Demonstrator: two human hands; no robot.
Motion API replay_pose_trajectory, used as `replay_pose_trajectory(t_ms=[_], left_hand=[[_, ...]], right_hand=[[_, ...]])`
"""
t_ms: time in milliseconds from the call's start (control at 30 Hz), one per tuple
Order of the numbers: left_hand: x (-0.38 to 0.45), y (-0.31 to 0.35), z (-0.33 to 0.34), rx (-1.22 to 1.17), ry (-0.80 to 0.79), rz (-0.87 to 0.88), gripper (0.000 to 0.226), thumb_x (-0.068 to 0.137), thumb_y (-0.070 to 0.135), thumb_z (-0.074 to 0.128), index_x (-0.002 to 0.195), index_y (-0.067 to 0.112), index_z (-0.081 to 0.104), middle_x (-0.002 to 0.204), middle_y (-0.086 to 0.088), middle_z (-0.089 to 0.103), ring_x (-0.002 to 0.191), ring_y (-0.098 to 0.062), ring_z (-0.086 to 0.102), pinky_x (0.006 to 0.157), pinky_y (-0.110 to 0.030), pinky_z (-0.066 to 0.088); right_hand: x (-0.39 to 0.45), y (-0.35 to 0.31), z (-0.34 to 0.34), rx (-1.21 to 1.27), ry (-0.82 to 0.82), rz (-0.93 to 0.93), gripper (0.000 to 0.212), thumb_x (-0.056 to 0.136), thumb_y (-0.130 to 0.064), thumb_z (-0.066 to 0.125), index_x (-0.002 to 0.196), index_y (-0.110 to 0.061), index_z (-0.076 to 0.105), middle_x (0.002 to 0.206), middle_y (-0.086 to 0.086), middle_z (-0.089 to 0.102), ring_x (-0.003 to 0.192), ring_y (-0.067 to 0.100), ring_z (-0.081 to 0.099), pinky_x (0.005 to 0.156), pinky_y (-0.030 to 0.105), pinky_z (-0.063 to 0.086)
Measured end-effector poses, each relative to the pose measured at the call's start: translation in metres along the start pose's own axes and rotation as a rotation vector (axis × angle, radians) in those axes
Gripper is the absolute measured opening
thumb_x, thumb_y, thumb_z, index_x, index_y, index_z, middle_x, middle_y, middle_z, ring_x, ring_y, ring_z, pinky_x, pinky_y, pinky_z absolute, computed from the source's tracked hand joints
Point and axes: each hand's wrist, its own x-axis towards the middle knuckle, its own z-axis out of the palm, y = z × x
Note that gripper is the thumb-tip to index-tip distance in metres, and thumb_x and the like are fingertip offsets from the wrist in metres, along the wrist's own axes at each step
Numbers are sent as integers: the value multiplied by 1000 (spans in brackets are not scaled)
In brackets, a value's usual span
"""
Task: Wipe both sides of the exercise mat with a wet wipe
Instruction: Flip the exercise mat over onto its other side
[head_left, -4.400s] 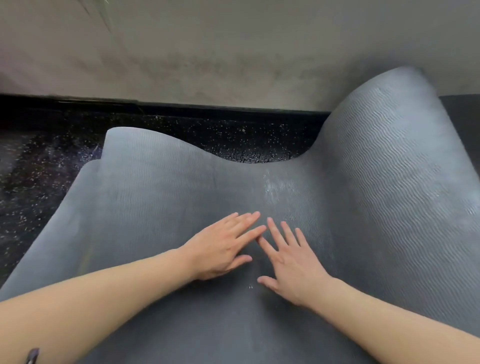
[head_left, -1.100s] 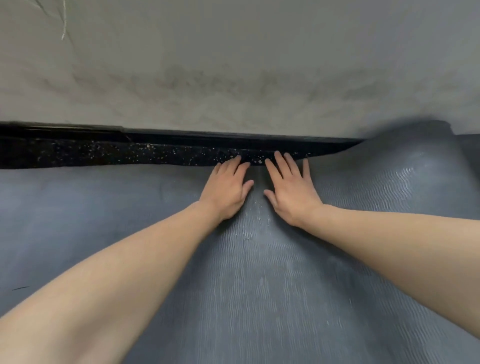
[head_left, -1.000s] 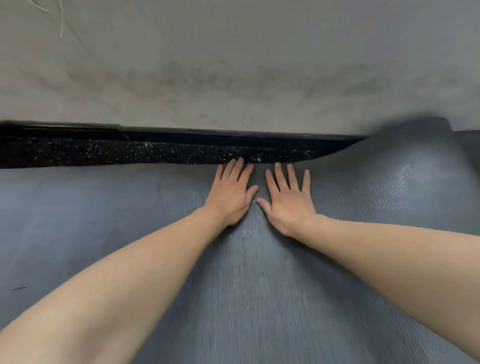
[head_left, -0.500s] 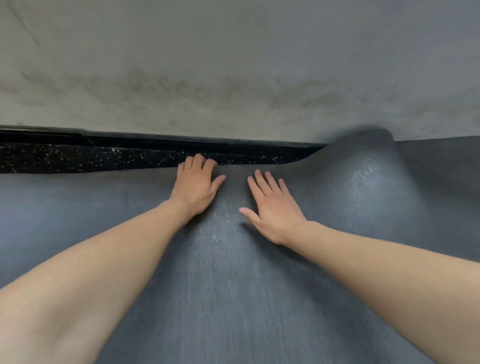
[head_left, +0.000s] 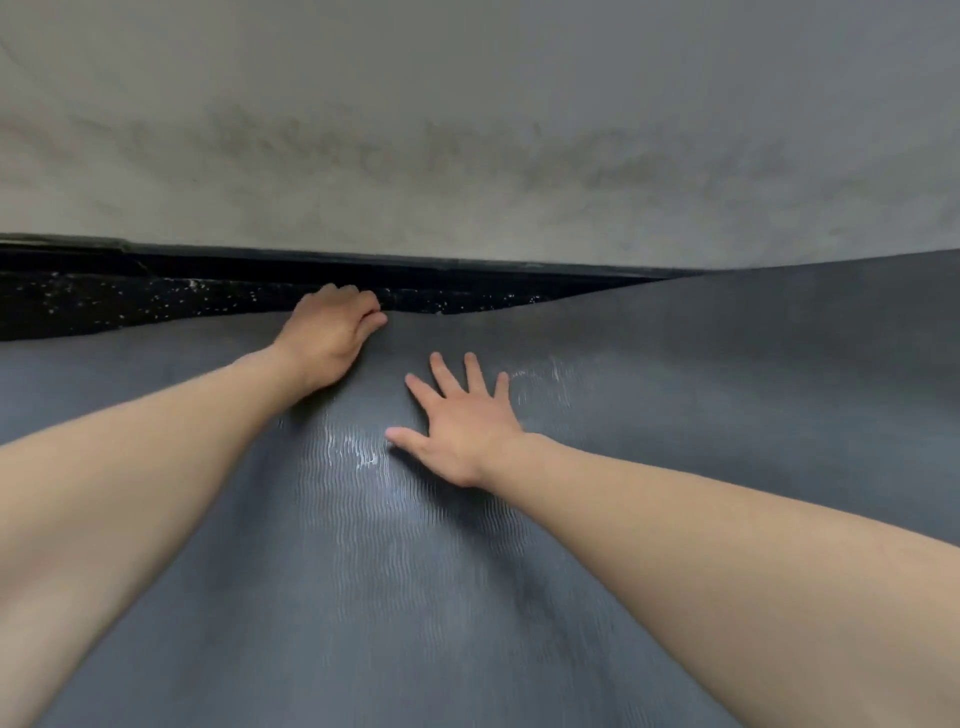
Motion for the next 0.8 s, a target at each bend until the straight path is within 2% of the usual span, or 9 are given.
replay_pose_trajectory(t_ms=[100, 167, 233, 333, 400, 533, 667, 800], left_hand=[[1, 15, 18, 87, -22, -211, 37, 105, 44, 37, 107, 14, 59, 108, -11, 59, 105, -37, 55, 86, -48, 39], [6, 21, 11, 61, -30, -243, 38, 106, 44, 34, 105, 15, 58, 108, -12, 60, 106, -38, 53, 89, -49, 36], [5, 24, 4, 33, 69, -225, 37, 106, 42, 35, 103, 14, 59, 103, -12, 59, 102, -37, 52, 87, -48, 34], [5, 32, -9, 28, 182, -208, 33, 106, 39, 39, 100, 13, 59, 101, -13, 58, 99, -37, 50, 84, -47, 32], [14, 41, -14, 25, 191, -180, 32, 106, 39, 39, 98, 14, 58, 102, -13, 59, 99, -37, 50, 83, -47, 32], [33, 67, -7, 35, 207, -101, 30, 105, 38, 41, 96, 15, 58, 100, -12, 61, 97, -36, 51, 80, -44, 30], [44, 72, 7, 58, 164, -124, 29, 105, 37, 43, 96, 14, 58, 99, -13, 61, 95, -37, 53, 83, -46, 34], [44, 77, 19, 29, 221, -160, 28, 104, 33, 47, 93, 12, 59, 96, -15, 58, 91, -37, 52, 81, -47, 34]], right_hand=[[-20, 28, 15, -46, 75, -83, 83, 102, -71, 37, 169, -33, 5, 176, -1, -11, 162, 28, -14, 130, 55, -5], [-45, 46, 23, 33, 127, -100, 78, 105, -62, 43, 169, -29, 13, 177, 1, -5, 163, 23, -6, 132, 46, -2], [-77, 59, 31, 100, 149, -45, 75, 106, -57, 47, 168, -27, 19, 177, 2, -2, 163, 22, -1, 132, 40, -1], [-125, 76, 39, 65, 150, 164, 76, 105, -60, 44, 168, -33, 11, 176, 4, -13, 163, 24, -9, 132, 46, -1], [-152, 96, 36, 57, 169, 322, 78, 105, -63, 42, 168, -36, 4, 174, 5, -20, 162, 27, -16, 131, 51, -1], [-179, 140, 31, 7, 156, 519, 84, 101, -73, 34, 167, -38, -5, 172, 6, -27, 160, 32, -19, 130, 58, 1], [-198, 177, 48, 40, 26, 540, 86, 96, -81, 21, 163, -43, -18, 171, 0, -31, 160, 27, -21, 130, 58, 4], [-210, 195, 60, 47, 30, 552, 82, 98, -80, 20, 161, -47, -22, 168, -8, -35, 159, 25, -25, 128, 64, 5]])
